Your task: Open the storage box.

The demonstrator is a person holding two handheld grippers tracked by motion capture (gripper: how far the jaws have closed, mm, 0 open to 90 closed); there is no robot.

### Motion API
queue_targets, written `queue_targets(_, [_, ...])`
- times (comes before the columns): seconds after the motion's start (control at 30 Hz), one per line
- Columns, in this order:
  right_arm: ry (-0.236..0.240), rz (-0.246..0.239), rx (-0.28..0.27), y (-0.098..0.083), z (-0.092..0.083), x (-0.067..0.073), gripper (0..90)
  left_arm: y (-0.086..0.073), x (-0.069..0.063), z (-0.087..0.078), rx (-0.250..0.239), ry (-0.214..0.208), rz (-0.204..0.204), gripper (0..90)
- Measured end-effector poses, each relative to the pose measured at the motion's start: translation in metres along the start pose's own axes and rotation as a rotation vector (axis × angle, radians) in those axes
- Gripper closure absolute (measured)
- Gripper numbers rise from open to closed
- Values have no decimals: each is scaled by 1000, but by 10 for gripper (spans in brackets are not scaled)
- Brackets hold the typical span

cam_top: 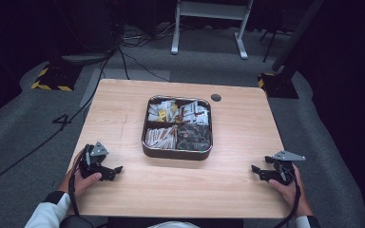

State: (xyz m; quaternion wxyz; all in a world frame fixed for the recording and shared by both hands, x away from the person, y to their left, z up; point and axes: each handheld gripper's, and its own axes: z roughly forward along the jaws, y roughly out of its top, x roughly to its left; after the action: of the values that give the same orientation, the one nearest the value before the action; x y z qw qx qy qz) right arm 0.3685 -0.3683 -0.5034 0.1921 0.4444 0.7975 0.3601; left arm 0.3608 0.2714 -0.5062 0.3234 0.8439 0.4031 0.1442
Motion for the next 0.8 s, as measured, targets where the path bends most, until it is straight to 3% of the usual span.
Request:
queue_targets(0.33, [-17, -13, 14, 1, 0, 0, 184, -1, 0, -1, 2, -2, -1, 3])
queue_targets(0.53, [-27, -9, 62, 8, 2, 0, 189, 0, 1, 0, 0, -3, 3, 4])
queue_targets(0.63, [-77, -13, 58, 14, 3, -1, 212, -1, 1, -1, -2, -4, 7, 5])
queue_targets(0.8, [-50, -44, 22, 25, -1, 4, 186, -1, 3, -1, 0, -7, 14, 5])
